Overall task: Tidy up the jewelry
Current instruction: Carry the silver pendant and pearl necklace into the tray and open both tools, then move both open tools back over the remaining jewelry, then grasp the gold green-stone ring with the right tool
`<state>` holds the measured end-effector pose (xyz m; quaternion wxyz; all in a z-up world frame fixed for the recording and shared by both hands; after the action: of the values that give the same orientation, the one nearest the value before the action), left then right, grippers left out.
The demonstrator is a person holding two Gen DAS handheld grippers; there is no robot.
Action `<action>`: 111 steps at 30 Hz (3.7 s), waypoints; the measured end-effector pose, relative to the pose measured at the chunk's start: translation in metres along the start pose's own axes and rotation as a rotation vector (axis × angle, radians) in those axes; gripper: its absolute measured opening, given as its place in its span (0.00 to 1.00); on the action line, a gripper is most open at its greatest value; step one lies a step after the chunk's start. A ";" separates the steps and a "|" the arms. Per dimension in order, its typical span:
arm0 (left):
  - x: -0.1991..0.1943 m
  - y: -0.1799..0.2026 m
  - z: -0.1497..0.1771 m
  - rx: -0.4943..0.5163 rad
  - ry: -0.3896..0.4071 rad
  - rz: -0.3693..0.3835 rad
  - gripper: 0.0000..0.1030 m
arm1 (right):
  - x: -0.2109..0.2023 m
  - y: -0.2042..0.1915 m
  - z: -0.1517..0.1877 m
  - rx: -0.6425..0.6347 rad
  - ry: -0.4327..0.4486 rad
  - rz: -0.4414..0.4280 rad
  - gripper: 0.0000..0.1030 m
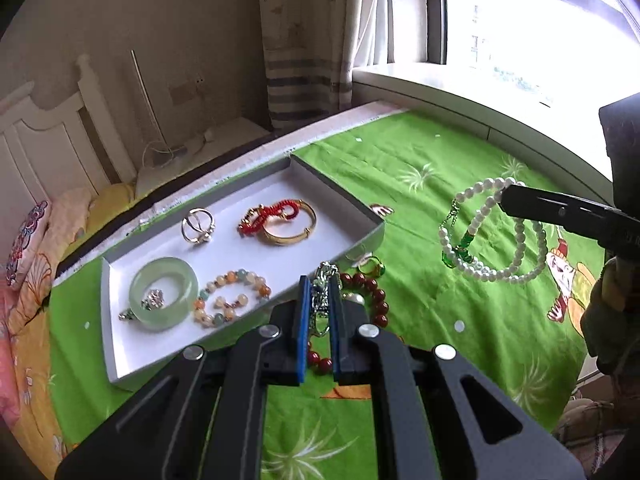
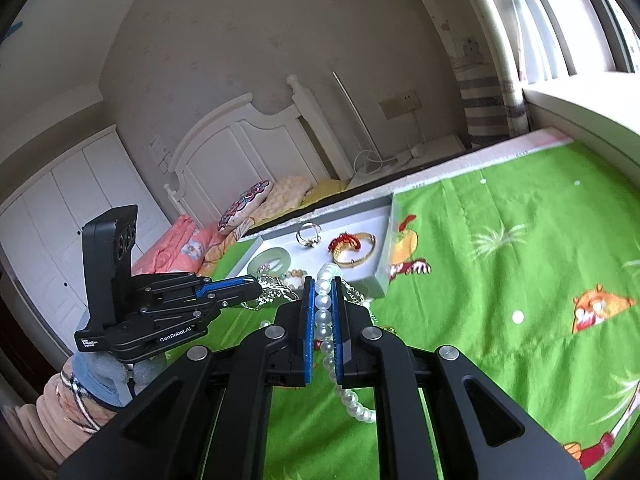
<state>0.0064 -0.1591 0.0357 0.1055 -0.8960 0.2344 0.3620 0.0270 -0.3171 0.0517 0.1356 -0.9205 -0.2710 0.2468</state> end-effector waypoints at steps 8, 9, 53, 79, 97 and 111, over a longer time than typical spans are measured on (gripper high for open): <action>-0.005 -0.016 -0.012 -0.010 0.016 -0.027 0.08 | 0.009 -0.017 -0.030 -0.080 0.016 0.010 0.08; -0.005 -0.018 -0.013 -0.013 0.017 -0.031 0.08 | 0.013 -0.020 -0.035 -0.095 0.015 0.012 0.08; 0.048 -0.128 -0.032 -0.245 0.047 -0.397 0.84 | 0.117 0.008 -0.047 -0.073 -0.124 0.085 0.56; -0.010 -0.104 0.097 -0.407 -0.037 -0.333 0.97 | 0.101 0.010 0.051 -0.337 -0.434 0.338 0.50; -0.011 -0.107 0.095 -0.454 -0.017 -0.255 0.97 | 0.133 -0.008 0.050 -0.390 -0.473 0.341 0.36; -0.013 -0.023 0.070 -0.114 0.005 -0.118 0.97 | 0.111 0.001 0.038 -0.276 -0.362 0.294 0.16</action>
<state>-0.0324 -0.1095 -0.0051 0.0749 -0.9138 0.1602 0.3658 0.0887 -0.2510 -0.0235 -0.0789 -0.9007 -0.1852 0.3851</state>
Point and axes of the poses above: each gripper's, at about its wrist camera, not at the fingertips, and x roughly the way its jaws point, y to its right, z to its underside, the point moved 8 cm from there along x, roughly the way its jaws point, and after that the axes turned 7 degrees about -x, right-handed, at the moved point
